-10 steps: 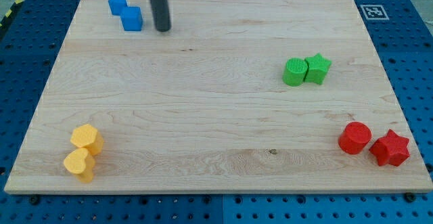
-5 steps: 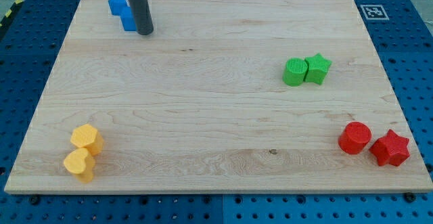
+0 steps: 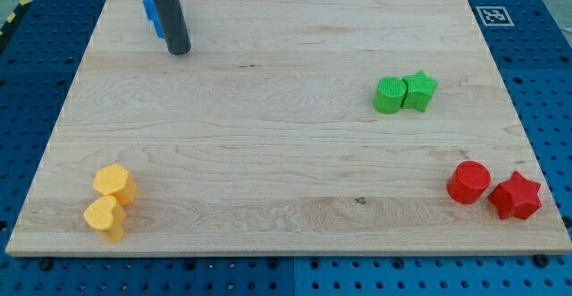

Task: Slide the blue cube closer to the blue triangle

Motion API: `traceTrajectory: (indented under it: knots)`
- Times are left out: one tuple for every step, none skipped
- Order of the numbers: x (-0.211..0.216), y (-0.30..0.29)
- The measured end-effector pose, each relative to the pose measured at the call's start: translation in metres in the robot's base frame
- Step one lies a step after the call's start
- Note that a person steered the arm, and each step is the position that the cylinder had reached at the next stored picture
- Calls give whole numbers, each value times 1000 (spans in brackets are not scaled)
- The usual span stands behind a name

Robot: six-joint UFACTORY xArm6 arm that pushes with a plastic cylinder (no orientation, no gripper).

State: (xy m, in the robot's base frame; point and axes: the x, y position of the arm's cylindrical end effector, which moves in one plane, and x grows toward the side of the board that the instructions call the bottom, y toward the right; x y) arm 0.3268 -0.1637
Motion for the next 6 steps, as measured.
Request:
traceTrajectory:
  knots:
    - [0,-9]
    - [-6,-18]
    - [-15,-18]
    - [-24,-18]
    - [-32,-18]
    - [-37,-18]
